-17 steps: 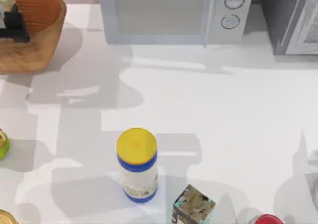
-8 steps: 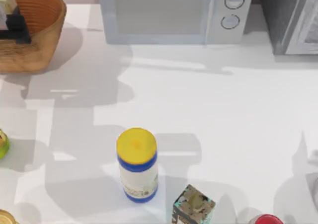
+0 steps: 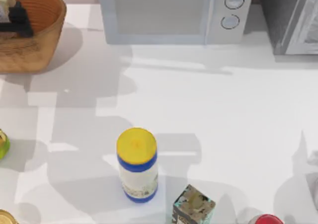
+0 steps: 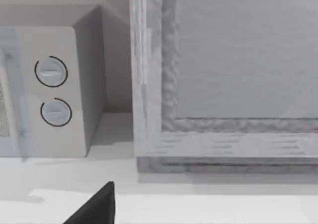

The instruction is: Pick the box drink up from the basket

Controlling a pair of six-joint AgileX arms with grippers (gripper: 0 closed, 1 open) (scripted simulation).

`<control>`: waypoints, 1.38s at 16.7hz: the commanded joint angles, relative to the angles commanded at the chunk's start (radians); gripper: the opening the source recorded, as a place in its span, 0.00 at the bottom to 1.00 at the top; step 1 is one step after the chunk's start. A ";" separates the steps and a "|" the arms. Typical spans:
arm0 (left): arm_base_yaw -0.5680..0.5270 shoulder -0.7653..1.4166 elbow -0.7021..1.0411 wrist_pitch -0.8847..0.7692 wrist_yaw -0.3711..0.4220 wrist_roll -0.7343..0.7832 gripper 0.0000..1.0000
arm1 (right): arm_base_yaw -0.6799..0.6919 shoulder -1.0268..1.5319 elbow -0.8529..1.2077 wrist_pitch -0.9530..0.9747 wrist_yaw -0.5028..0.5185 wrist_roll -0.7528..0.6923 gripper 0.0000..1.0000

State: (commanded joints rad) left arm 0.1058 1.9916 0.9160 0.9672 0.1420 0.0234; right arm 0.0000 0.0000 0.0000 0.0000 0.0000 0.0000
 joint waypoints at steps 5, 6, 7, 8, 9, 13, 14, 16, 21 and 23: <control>0.003 0.095 0.142 -0.046 0.004 0.000 1.00 | 0.000 0.000 0.000 0.000 0.000 0.000 1.00; 0.002 0.100 0.150 -0.050 0.003 -0.001 1.00 | 0.000 0.000 0.000 0.000 0.000 0.000 1.00; 0.002 0.100 0.150 -0.050 0.003 -0.001 1.00 | 0.000 0.000 0.000 0.000 0.000 0.000 1.00; 0.002 0.100 0.150 -0.050 0.003 -0.001 1.00 | 0.000 0.000 0.000 0.000 0.000 0.000 1.00; 0.002 0.100 0.150 -0.050 0.003 -0.001 1.00 | 0.000 0.000 0.000 0.000 0.000 0.000 1.00; 0.002 0.100 0.150 -0.050 0.003 -0.001 0.70 | 0.000 0.000 0.000 0.000 0.000 0.000 1.00; 0.002 0.100 0.150 -0.050 0.003 -0.001 0.62 | 0.000 0.000 0.000 0.000 0.000 0.000 1.00; 0.002 0.100 0.150 -0.050 0.003 -0.001 0.47 | 0.000 0.000 0.000 0.000 0.000 0.000 1.00; 0.002 0.100 0.150 -0.050 0.003 -0.001 0.10 | 0.000 0.000 0.000 0.000 0.000 0.000 1.00; 0.002 0.100 0.150 -0.050 0.003 -0.001 0.00 | 0.000 0.000 0.000 0.000 0.000 0.000 1.00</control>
State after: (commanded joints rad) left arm 0.1083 2.0916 1.0655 0.9172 0.1452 0.0224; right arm 0.0000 0.0000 0.0000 0.0000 0.0000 0.0000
